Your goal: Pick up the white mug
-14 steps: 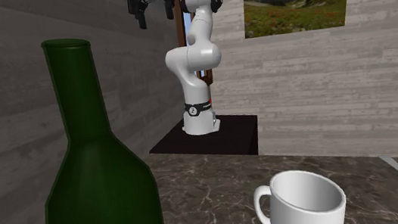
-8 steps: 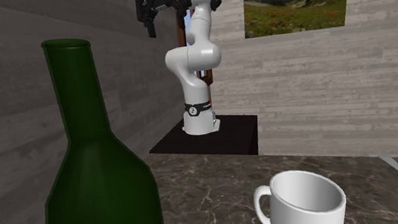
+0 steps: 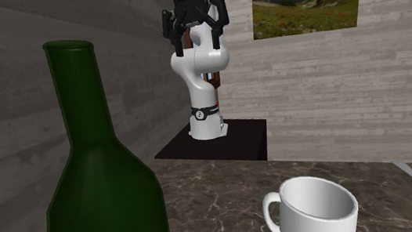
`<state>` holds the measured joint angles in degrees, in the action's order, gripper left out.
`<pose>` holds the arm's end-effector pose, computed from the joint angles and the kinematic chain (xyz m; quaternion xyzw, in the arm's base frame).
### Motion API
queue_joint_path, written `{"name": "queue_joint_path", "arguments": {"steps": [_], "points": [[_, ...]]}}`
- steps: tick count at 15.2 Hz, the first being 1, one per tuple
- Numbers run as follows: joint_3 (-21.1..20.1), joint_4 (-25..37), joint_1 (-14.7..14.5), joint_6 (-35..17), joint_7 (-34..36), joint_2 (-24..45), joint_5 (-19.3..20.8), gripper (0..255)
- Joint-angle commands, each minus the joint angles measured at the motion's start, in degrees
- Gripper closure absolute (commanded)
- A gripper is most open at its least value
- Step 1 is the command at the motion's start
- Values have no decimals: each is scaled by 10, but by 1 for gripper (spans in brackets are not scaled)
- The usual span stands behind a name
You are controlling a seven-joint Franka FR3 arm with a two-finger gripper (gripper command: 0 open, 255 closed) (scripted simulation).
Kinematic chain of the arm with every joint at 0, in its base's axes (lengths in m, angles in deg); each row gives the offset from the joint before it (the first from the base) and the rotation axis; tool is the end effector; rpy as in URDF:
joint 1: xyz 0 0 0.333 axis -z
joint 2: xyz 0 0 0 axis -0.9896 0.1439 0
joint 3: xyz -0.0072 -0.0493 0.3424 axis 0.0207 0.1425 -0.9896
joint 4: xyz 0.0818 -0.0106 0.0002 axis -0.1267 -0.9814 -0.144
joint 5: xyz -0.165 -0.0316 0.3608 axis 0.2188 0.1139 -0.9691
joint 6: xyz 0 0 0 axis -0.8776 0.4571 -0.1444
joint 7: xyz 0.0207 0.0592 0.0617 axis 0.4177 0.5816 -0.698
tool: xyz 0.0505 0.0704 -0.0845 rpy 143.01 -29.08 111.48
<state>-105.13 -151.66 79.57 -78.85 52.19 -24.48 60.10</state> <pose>0.3545 0.1440 0.5086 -0.9984 0.0392 -0.0301 0.0282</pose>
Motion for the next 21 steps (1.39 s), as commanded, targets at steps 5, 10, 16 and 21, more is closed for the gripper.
{"name": "queue_joint_path", "arguments": {"steps": [5,10,16,21], "points": [[-70,24,-1,-95,68,109,12,0],[-126,67,7,-159,144,216,62,0],[-168,145,0,-208,264,364,179,0],[-157,234,-46,-215,360,491,287,0]]}}
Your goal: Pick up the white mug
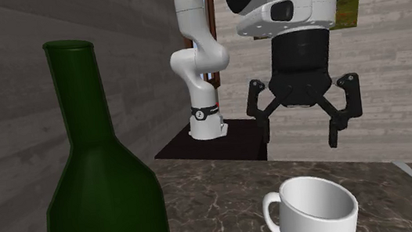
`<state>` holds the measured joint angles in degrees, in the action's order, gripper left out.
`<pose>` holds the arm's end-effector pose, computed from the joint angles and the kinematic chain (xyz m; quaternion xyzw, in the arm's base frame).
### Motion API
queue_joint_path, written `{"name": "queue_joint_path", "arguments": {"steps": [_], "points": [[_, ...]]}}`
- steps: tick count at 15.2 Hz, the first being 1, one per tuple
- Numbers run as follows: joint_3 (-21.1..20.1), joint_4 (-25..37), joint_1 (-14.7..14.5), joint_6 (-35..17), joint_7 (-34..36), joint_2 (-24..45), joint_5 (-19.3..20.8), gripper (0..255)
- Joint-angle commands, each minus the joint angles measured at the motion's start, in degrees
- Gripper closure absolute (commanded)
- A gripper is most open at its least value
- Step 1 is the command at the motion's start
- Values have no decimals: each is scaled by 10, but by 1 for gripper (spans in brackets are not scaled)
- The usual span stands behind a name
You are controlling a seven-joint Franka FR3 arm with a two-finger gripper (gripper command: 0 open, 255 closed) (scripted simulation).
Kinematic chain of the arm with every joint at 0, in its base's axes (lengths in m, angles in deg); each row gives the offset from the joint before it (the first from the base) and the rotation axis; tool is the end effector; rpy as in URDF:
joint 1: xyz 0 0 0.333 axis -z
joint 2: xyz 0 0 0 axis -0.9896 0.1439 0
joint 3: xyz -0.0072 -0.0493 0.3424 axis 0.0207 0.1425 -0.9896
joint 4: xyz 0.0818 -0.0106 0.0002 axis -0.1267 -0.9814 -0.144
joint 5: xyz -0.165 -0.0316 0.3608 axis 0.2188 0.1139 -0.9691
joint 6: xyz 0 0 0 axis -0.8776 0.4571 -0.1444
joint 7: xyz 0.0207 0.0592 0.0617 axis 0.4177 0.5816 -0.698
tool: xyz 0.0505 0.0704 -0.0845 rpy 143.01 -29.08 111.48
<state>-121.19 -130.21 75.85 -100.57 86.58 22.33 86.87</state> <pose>0.4811 0.3542 0.3476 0.9983 -0.0321 0.0492 0.0001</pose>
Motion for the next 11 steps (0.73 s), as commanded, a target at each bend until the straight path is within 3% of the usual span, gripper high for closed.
{"name": "queue_joint_path", "arguments": {"steps": [1,6,11], "points": [[9,39,-22,3,31,47,37,0],[42,153,-88,19,85,164,105,0],[56,164,-102,1,98,196,123,0]]}}
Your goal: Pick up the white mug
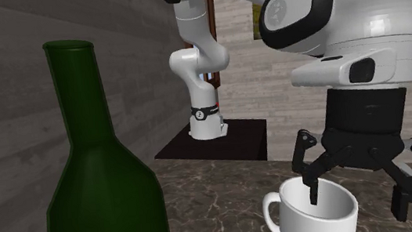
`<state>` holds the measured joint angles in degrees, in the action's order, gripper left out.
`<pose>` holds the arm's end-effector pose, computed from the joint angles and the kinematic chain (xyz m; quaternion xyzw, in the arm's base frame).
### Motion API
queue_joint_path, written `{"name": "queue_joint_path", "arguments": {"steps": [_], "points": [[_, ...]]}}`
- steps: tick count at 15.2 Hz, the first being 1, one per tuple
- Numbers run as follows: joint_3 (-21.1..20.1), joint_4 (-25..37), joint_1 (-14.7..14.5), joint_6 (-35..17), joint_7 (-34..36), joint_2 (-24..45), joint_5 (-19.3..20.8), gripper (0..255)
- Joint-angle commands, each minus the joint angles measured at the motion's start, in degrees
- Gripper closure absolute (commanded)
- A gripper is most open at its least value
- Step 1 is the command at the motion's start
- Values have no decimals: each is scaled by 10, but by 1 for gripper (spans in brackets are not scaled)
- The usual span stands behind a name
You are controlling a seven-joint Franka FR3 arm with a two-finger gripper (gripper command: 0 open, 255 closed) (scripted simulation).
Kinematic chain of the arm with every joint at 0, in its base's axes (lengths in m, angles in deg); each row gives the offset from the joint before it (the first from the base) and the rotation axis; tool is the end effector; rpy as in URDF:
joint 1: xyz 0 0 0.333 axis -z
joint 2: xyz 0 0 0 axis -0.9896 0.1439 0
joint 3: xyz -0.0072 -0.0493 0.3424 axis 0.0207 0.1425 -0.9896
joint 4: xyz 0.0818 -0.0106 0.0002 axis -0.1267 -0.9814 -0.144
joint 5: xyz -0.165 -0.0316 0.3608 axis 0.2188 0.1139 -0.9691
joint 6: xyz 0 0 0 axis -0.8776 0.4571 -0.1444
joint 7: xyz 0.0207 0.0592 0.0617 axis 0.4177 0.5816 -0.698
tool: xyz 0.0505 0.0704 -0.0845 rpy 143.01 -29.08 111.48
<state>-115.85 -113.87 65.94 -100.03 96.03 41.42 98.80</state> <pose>0.5289 0.4277 0.2693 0.9979 -0.0301 0.0564 0.0114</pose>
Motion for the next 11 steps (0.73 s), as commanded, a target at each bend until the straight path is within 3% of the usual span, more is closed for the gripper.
{"name": "queue_joint_path", "arguments": {"steps": [1,5,6,11], "points": [[5,0,-4,-9,6,10,7,0],[11,0,-9,-22,12,23,15,0],[11,0,-8,-22,12,23,15,255],[11,0,-8,-22,12,23,15,255]]}}
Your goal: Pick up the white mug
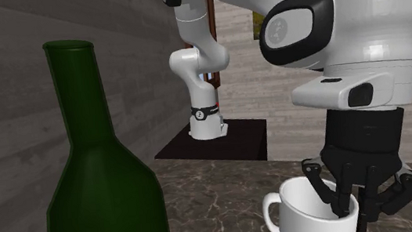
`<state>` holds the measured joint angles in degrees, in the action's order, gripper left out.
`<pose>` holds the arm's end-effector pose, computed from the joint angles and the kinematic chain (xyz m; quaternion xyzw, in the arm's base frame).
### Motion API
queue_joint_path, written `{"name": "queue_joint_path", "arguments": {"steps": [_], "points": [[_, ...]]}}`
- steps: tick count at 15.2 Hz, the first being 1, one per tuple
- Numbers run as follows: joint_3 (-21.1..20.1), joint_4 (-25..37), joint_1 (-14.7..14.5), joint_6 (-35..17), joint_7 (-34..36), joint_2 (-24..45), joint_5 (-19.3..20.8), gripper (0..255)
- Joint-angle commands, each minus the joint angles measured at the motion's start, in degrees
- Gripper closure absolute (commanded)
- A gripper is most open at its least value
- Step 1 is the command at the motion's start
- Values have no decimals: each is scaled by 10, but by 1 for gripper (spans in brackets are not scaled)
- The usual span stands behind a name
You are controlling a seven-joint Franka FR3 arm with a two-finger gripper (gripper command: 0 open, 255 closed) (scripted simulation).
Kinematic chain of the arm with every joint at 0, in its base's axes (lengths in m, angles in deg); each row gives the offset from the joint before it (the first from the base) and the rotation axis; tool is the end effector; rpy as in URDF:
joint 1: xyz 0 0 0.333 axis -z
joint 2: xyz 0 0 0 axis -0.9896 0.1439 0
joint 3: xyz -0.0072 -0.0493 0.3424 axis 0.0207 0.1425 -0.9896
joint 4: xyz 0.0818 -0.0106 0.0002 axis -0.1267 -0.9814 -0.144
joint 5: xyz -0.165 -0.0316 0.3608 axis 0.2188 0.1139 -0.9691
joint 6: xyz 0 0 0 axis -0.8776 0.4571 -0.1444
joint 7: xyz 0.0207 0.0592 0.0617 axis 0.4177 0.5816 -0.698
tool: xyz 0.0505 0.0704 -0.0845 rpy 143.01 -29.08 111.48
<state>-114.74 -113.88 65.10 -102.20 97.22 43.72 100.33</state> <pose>0.5293 0.4289 0.2447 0.9979 -0.0301 0.0567 0.0114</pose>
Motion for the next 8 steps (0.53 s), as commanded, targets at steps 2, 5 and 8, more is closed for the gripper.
{"name": "queue_joint_path", "arguments": {"steps": [2,5,8], "points": [[0,0,0,0,0,0,0,255],[-2,0,2,5,-2,-5,-3,255],[-10,1,7,20,-9,-20,-13,255]]}}
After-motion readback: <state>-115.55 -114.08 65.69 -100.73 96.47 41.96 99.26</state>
